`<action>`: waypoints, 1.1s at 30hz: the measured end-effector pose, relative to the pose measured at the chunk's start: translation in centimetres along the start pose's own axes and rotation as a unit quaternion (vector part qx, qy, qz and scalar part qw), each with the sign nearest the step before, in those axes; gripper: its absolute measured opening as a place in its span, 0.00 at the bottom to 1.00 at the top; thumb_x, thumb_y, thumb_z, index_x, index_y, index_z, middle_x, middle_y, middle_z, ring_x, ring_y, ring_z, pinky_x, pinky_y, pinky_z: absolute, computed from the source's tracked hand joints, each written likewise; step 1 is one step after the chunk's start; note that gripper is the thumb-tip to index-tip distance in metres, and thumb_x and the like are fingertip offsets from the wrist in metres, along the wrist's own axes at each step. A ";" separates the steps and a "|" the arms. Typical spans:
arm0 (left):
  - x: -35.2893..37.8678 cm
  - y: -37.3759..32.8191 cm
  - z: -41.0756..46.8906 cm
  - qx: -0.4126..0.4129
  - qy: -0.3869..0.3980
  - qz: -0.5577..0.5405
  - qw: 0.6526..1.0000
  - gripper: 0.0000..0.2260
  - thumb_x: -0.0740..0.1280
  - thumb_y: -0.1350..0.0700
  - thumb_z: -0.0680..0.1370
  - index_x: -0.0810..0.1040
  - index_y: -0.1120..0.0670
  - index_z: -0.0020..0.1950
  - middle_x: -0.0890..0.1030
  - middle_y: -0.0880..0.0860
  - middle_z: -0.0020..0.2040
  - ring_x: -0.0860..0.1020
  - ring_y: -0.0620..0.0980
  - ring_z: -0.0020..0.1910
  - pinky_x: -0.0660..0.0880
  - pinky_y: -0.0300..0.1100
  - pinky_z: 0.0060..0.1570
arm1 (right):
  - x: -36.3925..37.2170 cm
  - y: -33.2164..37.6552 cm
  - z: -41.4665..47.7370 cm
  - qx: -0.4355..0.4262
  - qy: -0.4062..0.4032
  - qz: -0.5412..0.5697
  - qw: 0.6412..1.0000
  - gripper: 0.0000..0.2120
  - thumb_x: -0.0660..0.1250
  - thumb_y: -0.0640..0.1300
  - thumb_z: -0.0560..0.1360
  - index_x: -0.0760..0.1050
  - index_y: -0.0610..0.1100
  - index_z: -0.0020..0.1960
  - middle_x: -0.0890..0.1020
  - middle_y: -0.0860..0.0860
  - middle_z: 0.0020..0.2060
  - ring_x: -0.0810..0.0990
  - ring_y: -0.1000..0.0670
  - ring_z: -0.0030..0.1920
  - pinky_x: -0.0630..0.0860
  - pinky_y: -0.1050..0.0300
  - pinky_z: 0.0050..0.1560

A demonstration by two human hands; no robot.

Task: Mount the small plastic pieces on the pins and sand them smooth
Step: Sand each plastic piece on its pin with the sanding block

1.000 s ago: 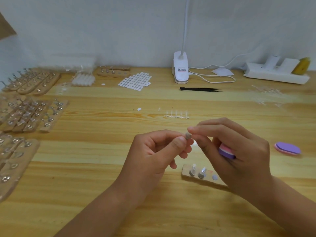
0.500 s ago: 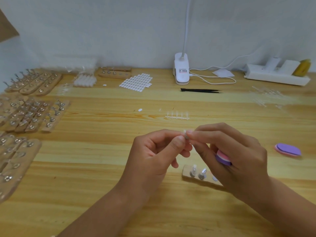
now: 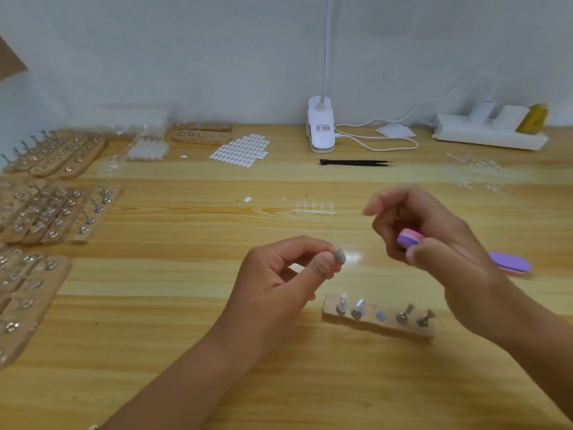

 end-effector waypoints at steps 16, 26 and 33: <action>0.3 -0.7 -0.5 0.105 -0.025 0.172 0.979 0.04 0.74 0.58 0.73 0.86 0.51 0.46 0.83 0.45 0.40 0.81 0.47 0.42 0.75 0.35 0.34 | 1.7 -0.8 -2.4 -0.184 -0.042 -0.194 0.963 0.12 0.68 0.41 0.78 0.78 0.47 0.61 0.79 0.51 0.53 0.80 0.54 0.55 0.74 0.65 0.57; 0.4 -1.0 -0.5 0.125 -0.022 0.205 0.970 0.05 0.75 0.60 0.73 0.87 0.52 0.47 0.83 0.46 0.39 0.80 0.47 0.42 0.73 0.34 0.33 | 2.1 -1.2 -2.7 -0.211 -0.049 -0.203 0.955 0.14 0.64 0.36 0.79 0.77 0.44 0.64 0.80 0.48 0.56 0.79 0.53 0.59 0.75 0.63 0.59; 0.4 -0.9 -0.5 0.137 -0.027 0.211 0.967 0.05 0.74 0.60 0.72 0.87 0.52 0.45 0.82 0.45 0.40 0.80 0.47 0.42 0.74 0.34 0.34 | 1.6 -1.6 -2.6 -0.182 -0.077 -0.197 0.960 0.12 0.67 0.37 0.80 0.77 0.44 0.63 0.81 0.49 0.56 0.79 0.55 0.60 0.73 0.64 0.61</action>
Point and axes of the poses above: each hand's wrist, its own z-axis towards the middle knuckle, its own x-axis out of the palm, y = z × x, the point moved 2 cm from there along z, towards the middle knuckle
